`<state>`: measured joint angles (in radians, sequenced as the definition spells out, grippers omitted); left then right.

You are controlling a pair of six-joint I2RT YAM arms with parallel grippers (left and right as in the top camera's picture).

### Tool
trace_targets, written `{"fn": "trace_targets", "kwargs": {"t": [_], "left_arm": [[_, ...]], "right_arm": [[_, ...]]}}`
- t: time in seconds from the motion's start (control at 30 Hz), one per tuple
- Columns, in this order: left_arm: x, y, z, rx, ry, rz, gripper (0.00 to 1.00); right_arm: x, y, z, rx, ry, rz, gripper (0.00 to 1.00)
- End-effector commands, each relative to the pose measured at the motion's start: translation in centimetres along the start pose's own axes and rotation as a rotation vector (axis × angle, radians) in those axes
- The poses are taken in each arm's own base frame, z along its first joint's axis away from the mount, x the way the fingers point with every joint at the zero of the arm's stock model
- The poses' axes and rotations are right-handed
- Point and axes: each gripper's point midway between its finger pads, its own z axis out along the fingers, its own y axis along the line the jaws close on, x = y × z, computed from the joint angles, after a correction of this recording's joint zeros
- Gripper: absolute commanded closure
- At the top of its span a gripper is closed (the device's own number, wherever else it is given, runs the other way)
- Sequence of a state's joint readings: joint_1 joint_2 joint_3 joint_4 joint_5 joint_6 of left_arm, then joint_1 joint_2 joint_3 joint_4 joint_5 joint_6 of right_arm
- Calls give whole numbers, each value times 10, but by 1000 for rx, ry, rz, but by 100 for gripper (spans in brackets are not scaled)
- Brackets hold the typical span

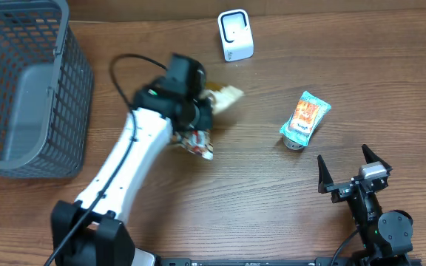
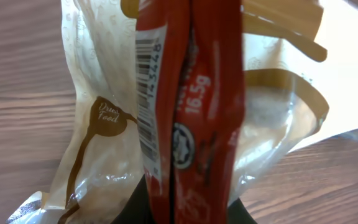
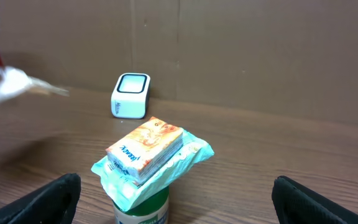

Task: Scan the item barcode
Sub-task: 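Lift the bread bag out and carry it toward the table center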

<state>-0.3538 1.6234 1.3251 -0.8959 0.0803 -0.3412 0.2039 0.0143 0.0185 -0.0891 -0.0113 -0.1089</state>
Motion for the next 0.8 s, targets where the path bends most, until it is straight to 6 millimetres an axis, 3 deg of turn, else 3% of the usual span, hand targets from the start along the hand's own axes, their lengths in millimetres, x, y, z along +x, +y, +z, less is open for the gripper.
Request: {"fn": "trace_targets", "kwargs": {"t": [0.0,0.17,0.4,0.57,0.73,0.77], "left_arm": [[18,-16,18,10,6,-7,96],[29,-36,37,42,-12,31,96],[41,-40,63,-9,21,37,95],[48,-42,84,-18,57,38,87],[56,-50,98,23,103,38,69],[57,-49,100,22,106,38,59]], "right_arm": [[3,1,1,-5,3,-4,0],[3,1,1,-5,3,-4,0],[3,1,1,-5,3,-4,0],[3,1,1,-5,3,-4,0],[3,1,1,-5,3,-4,0],[3,1,1,-5,3,-4,0]]}}
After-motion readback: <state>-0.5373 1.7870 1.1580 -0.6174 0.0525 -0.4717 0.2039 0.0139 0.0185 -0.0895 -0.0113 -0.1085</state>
